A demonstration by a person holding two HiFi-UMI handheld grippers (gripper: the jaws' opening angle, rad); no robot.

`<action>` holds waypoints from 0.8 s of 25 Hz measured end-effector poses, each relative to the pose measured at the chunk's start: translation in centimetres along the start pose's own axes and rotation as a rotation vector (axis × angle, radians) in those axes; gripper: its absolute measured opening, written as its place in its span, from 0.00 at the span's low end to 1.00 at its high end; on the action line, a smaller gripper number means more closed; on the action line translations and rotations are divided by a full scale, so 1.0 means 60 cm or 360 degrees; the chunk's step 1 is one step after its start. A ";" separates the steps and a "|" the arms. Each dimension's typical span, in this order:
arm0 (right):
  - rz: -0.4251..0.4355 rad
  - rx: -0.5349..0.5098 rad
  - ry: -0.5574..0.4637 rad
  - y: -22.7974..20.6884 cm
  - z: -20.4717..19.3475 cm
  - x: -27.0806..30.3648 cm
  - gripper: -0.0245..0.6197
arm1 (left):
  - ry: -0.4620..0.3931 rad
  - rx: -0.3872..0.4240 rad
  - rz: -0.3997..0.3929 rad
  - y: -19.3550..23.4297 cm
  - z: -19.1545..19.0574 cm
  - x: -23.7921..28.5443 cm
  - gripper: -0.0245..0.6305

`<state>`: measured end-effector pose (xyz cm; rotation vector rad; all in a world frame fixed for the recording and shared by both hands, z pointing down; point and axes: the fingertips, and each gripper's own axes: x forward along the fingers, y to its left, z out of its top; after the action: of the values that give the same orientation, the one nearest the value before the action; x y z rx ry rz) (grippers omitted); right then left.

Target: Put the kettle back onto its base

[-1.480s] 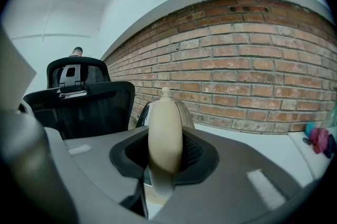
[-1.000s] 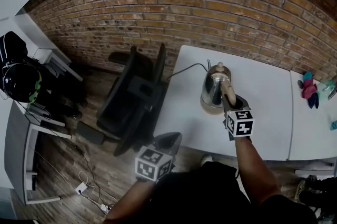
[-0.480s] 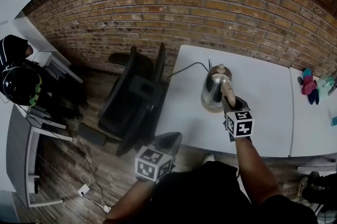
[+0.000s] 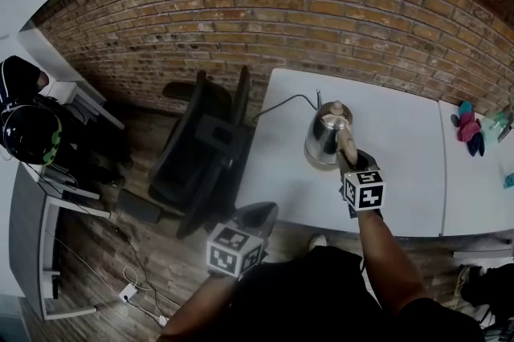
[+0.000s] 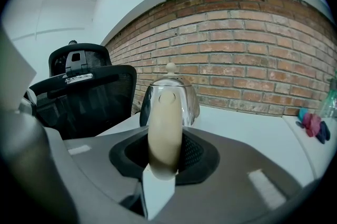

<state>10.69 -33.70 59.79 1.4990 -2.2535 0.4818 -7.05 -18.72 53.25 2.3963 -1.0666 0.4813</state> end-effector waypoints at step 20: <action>0.0016 -0.0071 0.0137 0.022 -0.068 -0.012 0.24 | 0.0031 0.0026 -0.0016 0.000 -0.009 -0.008 0.04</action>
<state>10.24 -30.67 62.89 1.4185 -2.1921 0.4861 -7.41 -18.14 53.45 2.4052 -1.0454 0.5103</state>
